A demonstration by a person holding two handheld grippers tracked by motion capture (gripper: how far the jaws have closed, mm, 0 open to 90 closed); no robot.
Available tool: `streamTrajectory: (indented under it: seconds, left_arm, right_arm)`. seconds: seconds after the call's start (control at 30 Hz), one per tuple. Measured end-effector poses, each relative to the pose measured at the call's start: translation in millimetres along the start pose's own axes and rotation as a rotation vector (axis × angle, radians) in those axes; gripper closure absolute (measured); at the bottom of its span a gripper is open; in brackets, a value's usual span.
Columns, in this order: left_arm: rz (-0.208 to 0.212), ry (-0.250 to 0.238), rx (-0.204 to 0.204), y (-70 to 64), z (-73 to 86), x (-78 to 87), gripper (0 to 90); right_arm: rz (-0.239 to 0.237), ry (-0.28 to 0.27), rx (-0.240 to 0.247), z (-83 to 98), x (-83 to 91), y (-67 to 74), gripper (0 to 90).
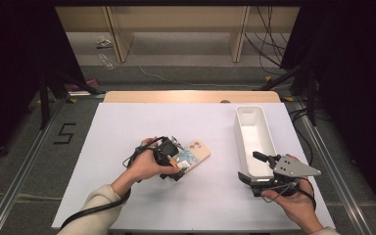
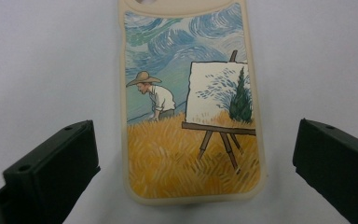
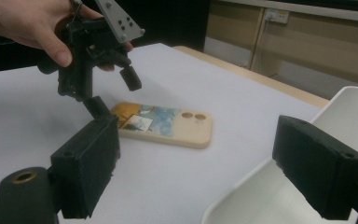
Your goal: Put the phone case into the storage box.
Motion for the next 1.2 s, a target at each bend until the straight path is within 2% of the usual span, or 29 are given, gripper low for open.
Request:
streamTrajectory:
  seconds: [0.13,0.63,0.7,1.2]
  left_arm:
    - [0.013,0.014,-0.01,0.1,-1.1,-4.4,0.0]
    - [0.016,0.081,-0.056,2.6,0.1,-16.6,0.0]
    - [0.018,0.084,-0.046,3.2,0.5,-18.1,0.0]
    - [0.036,0.108,-0.051,4.8,2.9,-25.3,0.0]
  right_arm:
    - [-0.001,-0.001,0.001,-0.1,0.1,0.2,15.7]
    - [0.003,0.002,0.002,0.4,0.3,-0.4,15.7]
    - [0.001,0.0,0.003,0.2,0.4,-0.3,15.7]
    - [0.002,-0.002,0.001,0.0,0.5,-0.4,15.7]
Point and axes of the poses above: each handheld gripper's, and its own axes: x roughly backward along the jaws, z roughly out of its underside, y roughly to its left, the point moved 10 cm from there along -x, roughly forward along the jaws, and after that the axes turned 2 degrees about -z, right-handed, at the moved point
